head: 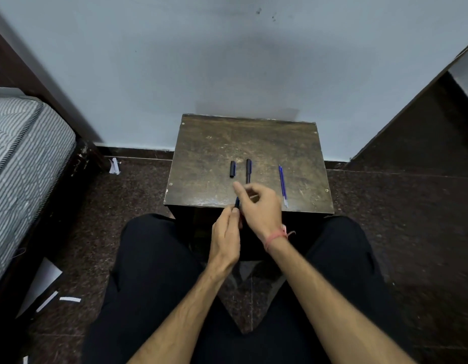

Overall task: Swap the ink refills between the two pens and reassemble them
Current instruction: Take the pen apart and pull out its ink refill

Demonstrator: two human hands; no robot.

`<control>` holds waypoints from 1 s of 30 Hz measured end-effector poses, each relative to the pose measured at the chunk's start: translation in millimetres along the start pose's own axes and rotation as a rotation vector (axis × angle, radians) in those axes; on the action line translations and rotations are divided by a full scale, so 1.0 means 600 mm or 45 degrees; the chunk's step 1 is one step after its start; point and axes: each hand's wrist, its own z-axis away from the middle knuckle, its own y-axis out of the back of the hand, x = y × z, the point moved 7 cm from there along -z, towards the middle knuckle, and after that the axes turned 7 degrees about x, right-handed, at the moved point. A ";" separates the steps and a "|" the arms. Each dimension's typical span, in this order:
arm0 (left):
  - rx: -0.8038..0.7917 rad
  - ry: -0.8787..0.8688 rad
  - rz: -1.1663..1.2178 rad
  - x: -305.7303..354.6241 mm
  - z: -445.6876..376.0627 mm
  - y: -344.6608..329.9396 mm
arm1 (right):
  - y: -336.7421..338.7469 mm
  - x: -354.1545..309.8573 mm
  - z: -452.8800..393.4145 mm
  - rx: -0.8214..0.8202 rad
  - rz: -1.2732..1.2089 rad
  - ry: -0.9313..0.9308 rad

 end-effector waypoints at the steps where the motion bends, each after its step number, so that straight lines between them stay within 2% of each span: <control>1: -0.052 -0.017 0.006 0.001 0.003 -0.006 | 0.004 0.019 0.020 -0.005 -0.116 -0.089; 3: -0.129 -0.069 -0.002 0.005 0.011 -0.016 | 0.014 0.051 0.046 0.022 -0.359 -0.300; 5: -0.120 -0.044 -0.003 0.003 0.025 -0.016 | 0.024 0.070 0.062 0.037 -0.556 -0.463; 8: -0.060 0.026 0.011 -0.002 0.031 -0.010 | 0.032 0.067 0.066 0.002 -0.643 -0.486; 11: -0.133 0.067 0.012 0.007 0.040 -0.020 | 0.031 0.064 0.075 -0.119 -0.764 -0.548; 15: -0.296 0.305 0.295 0.008 0.059 -0.038 | 0.033 0.059 0.080 -0.319 -0.986 -0.619; 20: -0.498 0.553 0.623 0.013 0.077 -0.057 | 0.031 0.062 0.084 -0.447 -1.155 -0.737; 22: -0.496 0.573 0.664 0.012 0.077 -0.057 | 0.030 0.062 0.083 -0.470 -1.175 -0.711; 24: -0.460 0.558 0.682 0.009 0.074 -0.052 | 0.029 0.059 0.080 -0.479 -1.068 -0.631; 28: -0.429 0.525 0.646 0.003 0.070 -0.048 | 0.037 0.066 0.071 -0.322 -1.014 -0.536; 30: -0.396 0.536 0.640 -0.001 0.070 -0.050 | 0.040 0.072 0.069 -0.315 -1.017 -0.532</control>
